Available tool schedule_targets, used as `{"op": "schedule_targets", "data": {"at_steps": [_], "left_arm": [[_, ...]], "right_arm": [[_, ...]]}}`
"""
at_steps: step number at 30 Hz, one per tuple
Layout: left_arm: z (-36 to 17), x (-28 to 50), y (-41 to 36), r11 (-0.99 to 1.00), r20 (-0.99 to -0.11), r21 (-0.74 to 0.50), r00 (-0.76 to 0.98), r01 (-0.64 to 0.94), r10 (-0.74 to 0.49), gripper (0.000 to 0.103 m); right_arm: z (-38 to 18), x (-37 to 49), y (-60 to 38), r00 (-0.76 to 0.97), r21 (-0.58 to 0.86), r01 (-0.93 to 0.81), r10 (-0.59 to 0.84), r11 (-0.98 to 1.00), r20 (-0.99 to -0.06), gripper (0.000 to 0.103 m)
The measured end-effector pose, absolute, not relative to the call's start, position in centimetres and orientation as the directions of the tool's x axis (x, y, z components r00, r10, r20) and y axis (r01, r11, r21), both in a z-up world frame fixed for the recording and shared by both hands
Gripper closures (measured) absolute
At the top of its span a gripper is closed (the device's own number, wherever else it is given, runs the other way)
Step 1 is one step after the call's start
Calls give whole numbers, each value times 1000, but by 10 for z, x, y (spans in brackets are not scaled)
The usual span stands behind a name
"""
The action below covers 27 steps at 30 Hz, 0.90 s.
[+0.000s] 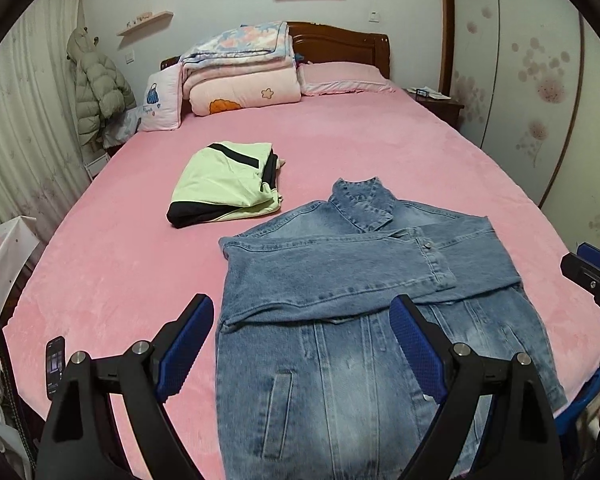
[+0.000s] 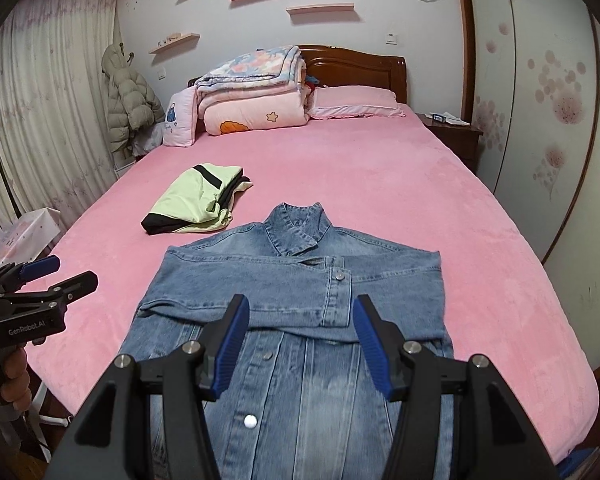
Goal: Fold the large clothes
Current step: 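Move both tools over the jacket to its hem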
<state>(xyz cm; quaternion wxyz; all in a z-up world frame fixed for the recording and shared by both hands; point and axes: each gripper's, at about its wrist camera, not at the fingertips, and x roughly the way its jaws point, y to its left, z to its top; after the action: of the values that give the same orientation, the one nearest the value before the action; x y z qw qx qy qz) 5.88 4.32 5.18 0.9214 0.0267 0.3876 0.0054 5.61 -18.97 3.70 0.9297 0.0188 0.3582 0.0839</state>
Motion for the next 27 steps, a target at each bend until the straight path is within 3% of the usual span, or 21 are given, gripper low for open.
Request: {"op": "schedule_targets", "data": {"at_steps": [27], "left_arm": [[-39,-2,42,999,-817,-2,576,41,-25,14]], "right_arm": [[-33,-17,-220,648,124,-68,138,990,-749,48]]}}
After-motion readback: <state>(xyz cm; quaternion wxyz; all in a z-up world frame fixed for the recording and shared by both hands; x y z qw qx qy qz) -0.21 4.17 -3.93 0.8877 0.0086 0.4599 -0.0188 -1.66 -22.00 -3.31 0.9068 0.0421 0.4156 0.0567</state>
